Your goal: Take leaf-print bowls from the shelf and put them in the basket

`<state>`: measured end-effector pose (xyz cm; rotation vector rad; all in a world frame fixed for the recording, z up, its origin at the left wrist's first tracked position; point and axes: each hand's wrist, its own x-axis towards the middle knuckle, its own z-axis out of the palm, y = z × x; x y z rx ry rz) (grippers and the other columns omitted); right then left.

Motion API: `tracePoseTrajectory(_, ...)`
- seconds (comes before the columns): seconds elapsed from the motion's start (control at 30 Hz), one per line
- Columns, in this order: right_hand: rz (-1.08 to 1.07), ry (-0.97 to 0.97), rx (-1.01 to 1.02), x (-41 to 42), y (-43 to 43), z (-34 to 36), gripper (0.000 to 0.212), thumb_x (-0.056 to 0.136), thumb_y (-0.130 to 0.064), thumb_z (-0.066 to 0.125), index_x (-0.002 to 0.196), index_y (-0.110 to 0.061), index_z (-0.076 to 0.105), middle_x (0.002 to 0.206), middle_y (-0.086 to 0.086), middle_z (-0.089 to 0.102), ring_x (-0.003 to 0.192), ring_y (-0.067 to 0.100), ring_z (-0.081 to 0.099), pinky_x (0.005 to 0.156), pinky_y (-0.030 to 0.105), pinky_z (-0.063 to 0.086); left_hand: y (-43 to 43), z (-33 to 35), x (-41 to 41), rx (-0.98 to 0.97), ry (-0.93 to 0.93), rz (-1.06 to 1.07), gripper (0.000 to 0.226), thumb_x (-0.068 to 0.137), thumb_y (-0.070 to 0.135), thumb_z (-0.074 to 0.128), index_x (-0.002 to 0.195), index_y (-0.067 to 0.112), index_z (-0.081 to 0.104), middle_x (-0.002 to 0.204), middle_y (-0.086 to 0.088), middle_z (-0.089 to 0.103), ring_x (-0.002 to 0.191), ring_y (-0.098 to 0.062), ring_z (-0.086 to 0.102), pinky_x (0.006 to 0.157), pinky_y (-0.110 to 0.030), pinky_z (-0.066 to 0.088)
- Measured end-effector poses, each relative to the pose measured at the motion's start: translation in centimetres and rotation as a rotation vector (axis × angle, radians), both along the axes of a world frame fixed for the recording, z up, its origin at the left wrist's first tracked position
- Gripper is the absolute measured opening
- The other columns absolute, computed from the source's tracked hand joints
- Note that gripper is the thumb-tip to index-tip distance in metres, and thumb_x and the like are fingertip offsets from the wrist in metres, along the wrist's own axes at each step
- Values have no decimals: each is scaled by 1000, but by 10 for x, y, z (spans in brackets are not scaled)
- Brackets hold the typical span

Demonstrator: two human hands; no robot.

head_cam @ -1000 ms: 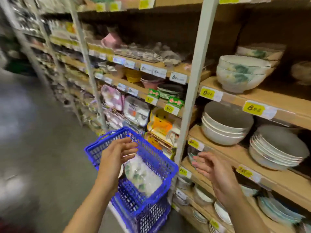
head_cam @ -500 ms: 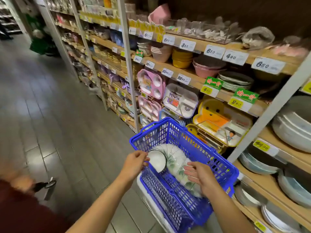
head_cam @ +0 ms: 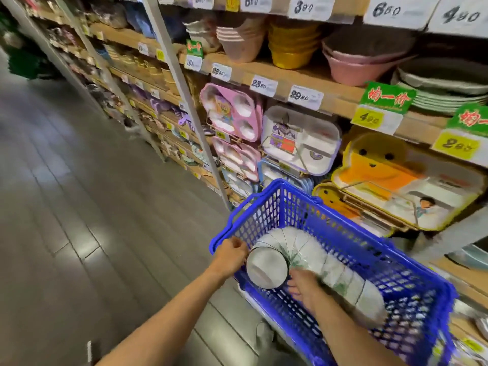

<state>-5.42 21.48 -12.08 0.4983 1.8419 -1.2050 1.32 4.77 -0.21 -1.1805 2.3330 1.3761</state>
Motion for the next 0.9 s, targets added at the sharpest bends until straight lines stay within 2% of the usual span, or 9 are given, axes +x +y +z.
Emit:
tracePoseTrajectory(0.03,3,-34,45,-4,-9,-13,15,98,-13,44,87,-8,53,72,20,51,55,16,38,51,24,24,-6,-7,-9,-43,-44,-41,33,90,14,48,58,16,45,69,-6,56,66,-18,47,59,-30,35)
tracePoseTrajectory(0.1,24,-71,97,-9,-21,-30,14,96,-11,44,83,-11,49,72,7,43,58,18,37,53,24,29,-14,-21,-27,-78,-122,-110,32,90,12,48,58,13,43,76,-16,58,73,-24,48,63,-32,34)
tracePoseTrajectory(0.17,39,-79,137,-10,-29,-43,12,94,-11,45,102,-9,53,89,10,48,77,21,45,68,26,36,-18,-36,-40,-76,-184,-171,25,91,12,48,66,10,50,85,-22,61,82,-29,55,73,-36,41)
tracePoseTrajectory(0.27,55,-129,164,-12,-39,-65,36,95,-9,47,128,6,51,115,19,58,96,26,51,77,29,39,-18,-68,-60,-100,-315,-260,24,94,20,49,105,5,64,115,-23,62,113,-35,56,91,-38,41)
tracePoseTrajectory(0.33,55,-150,182,-13,-46,-75,36,95,-9,49,126,8,52,117,20,59,99,29,56,77,31,44,-19,-90,-66,-79,-391,-312,36,96,24,47,126,8,57,131,-19,57,124,-36,51,100,-37,37)
tracePoseTrajectory(0.43,93,-155,238,-19,-51,-92,35,98,-9,45,129,7,52,117,19,58,102,27,56,80,32,43,-23,-126,-74,10,-452,-414,50,97,23,48,142,4,40,142,-19,50,126,-33,52,101,-34,39)
tracePoseTrajectory(0.53,84,-138,284,-20,-54,-104,35,100,-11,40,128,6,52,129,22,57,119,35,55,91,34,45,-27,-145,-77,54,-463,-428,47,94,18,55,138,6,41,132,-17,58,119,-30,57,94,-29,43)
tracePoseTrajectory(0.7,126,-124,323,-13,-53,-116,32,100,-14,39,117,2,61,119,19,64,106,32,61,71,26,39,-34,-159,-79,102,-453,-428,41,92,20,55,130,9,46,124,-18,63,112,-33,61,97,-38,47)
tracePoseTrajectory(0.9,171,-133,350,-23,-55,-97,30,94,-6,45,119,6,58,122,21,62,112,32,60,72,27,42,-45,-153,-84,71,-482,-565,52,96,19,49,144,6,34,136,-20,53,123,-35,53,100,-35,44)
